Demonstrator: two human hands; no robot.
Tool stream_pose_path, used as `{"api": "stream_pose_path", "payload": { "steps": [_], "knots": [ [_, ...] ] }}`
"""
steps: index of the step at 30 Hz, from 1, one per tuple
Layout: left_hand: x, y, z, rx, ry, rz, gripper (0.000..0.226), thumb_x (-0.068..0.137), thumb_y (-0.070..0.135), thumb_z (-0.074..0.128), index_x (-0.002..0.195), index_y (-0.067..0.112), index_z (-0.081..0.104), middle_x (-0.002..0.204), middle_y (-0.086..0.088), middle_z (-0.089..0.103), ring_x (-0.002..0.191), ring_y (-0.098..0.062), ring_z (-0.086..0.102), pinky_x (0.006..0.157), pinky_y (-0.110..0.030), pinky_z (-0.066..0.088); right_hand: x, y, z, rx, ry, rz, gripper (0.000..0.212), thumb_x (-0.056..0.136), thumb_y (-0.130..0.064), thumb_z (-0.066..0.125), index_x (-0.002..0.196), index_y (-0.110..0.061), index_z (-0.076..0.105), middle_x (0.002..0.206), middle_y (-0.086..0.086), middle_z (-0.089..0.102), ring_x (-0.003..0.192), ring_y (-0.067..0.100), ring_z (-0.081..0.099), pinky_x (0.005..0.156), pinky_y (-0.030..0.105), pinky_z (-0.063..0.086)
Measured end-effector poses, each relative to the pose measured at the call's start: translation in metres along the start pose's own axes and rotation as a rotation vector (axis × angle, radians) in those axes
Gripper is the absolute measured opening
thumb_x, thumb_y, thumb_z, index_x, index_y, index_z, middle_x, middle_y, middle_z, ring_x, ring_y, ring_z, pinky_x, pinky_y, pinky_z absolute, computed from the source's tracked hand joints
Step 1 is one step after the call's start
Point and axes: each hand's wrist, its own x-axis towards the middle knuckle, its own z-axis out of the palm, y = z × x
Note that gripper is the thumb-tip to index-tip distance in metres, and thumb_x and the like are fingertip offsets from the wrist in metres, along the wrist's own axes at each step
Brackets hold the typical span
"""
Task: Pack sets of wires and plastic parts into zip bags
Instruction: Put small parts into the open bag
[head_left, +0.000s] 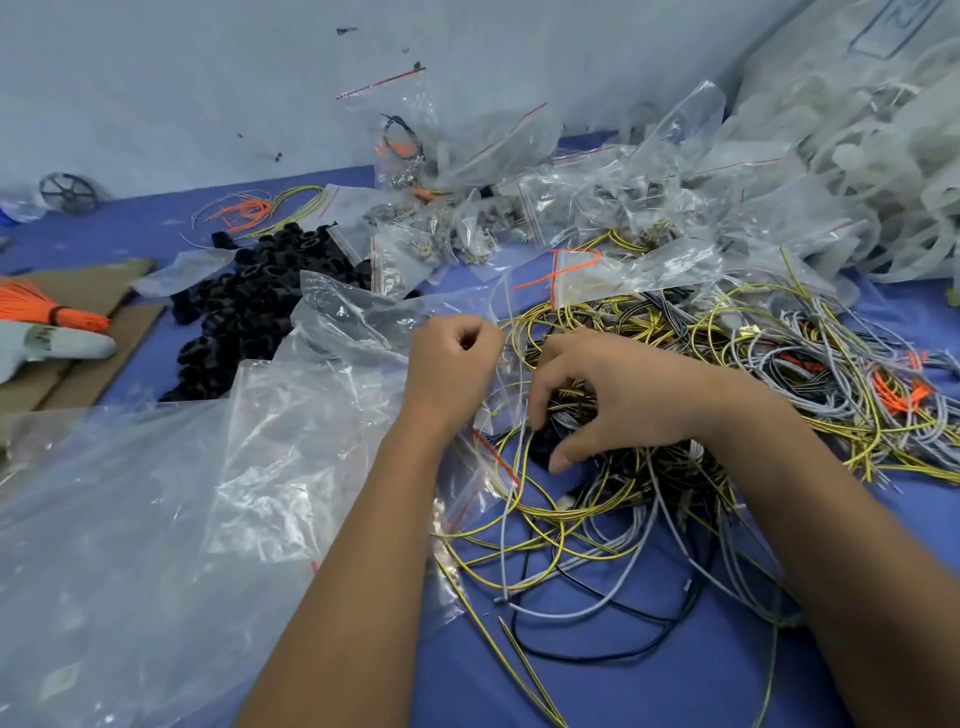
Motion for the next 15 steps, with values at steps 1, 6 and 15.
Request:
{"api": "stream_pose_path", "payload": {
  "steps": [1, 6, 15],
  "knots": [
    [-0.001, 0.0, 0.001, -0.007, 0.0, -0.001, 0.035, 0.078, 0.024, 0.049, 0.056, -0.002, 0.042, 0.058, -0.033, 0.044, 0.051, -0.019, 0.035, 0.049, -0.047, 0.04, 0.001, -0.001, 0.002, -0.039, -0.011, 0.008, 0.034, 0.065, -0.046, 0.093, 0.093, -0.039, 0.075, 0.103, -0.007, 0.055, 0.105, 0.014, 0.049, 0.093, 0.034, 0.042],
    [-0.002, -0.002, 0.001, -0.066, 0.012, -0.011, 0.035, 0.077, 0.023, 0.049, 0.056, -0.004, 0.04, 0.057, -0.034, 0.042, 0.05, -0.021, 0.036, 0.049, -0.048, 0.039, -0.002, 0.004, -0.002, 0.17, 0.066, -0.062, 0.025, 0.072, -0.032, 0.093, 0.094, -0.028, 0.08, 0.098, -0.005, 0.065, 0.093, 0.011, 0.06, 0.08, 0.021, 0.043],
    [-0.005, 0.007, 0.003, -0.182, 0.03, 0.103, 0.036, 0.081, 0.021, 0.05, 0.054, 0.0, 0.038, 0.053, -0.031, 0.036, 0.046, -0.033, 0.032, 0.046, -0.048, 0.033, 0.006, 0.0, 0.004, 0.844, 0.519, -0.121, 0.012, 0.101, -0.003, 0.061, 0.106, 0.001, 0.05, 0.102, 0.026, 0.068, 0.086, 0.026, 0.072, 0.069, 0.04, 0.062]
  ]
}}
